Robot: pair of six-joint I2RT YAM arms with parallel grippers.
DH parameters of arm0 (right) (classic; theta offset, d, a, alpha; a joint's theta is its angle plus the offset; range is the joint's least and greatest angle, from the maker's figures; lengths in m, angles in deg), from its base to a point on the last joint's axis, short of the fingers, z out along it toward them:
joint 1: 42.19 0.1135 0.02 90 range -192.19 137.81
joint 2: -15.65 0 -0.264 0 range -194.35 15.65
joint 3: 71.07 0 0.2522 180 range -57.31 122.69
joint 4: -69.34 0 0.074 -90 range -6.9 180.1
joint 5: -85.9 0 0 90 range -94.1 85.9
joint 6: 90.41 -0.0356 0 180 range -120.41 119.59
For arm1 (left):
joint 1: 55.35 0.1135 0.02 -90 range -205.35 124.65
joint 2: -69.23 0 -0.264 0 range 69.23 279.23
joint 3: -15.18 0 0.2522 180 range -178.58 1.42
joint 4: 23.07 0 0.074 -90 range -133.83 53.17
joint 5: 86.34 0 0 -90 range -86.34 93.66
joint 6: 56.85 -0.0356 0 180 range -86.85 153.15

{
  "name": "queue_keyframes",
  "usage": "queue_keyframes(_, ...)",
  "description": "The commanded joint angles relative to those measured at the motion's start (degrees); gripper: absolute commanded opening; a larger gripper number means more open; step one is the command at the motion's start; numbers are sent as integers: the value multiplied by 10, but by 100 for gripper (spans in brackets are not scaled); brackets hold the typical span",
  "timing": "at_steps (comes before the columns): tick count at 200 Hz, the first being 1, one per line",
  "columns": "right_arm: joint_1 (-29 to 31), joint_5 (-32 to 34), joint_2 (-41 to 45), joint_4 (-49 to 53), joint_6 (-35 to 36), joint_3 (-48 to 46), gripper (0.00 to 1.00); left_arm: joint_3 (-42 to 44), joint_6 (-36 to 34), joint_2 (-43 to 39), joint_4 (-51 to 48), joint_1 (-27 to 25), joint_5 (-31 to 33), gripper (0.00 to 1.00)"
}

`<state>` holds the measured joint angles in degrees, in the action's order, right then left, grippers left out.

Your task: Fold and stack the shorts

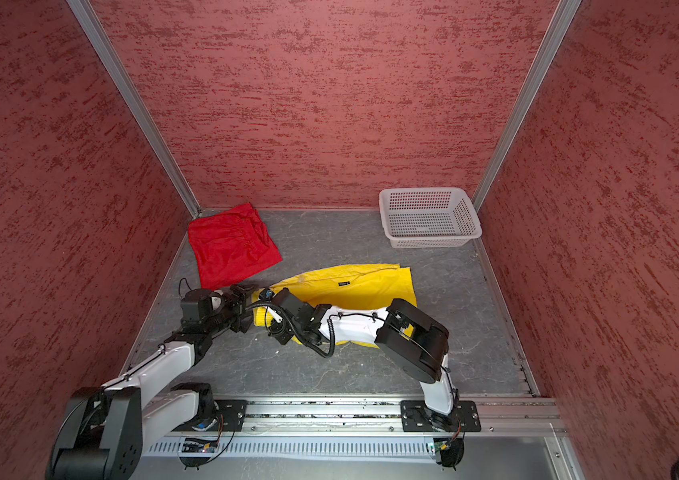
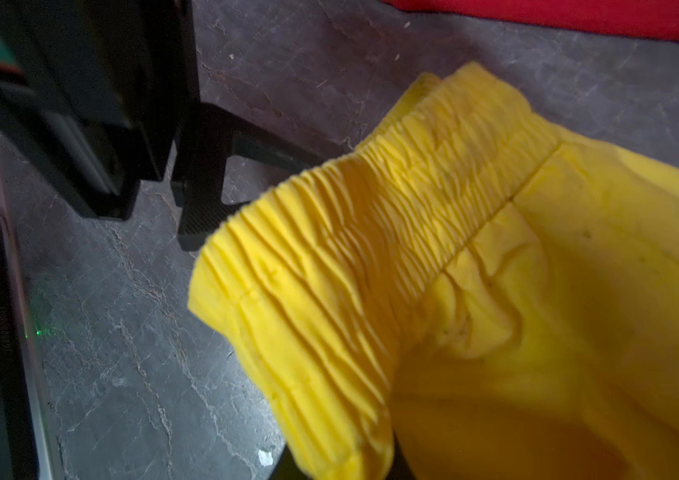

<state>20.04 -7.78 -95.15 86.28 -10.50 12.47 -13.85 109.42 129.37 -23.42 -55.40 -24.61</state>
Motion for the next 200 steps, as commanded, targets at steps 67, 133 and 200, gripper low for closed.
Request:
queue_keyframes(67, -4, 8, 5, -27, -19, 9, 0, 11, -9, 21, -12, -23, -21, 99)
queue_keyframes(133, -15, 52, 45, -54, -37, -7, 0, -2, -60, 19, -94, -29, -17, 99)
queue_keyframes(200, -14, 3, 30, -52, -52, -2, 0, -66, -64, 92, -44, -40, -12, 99)
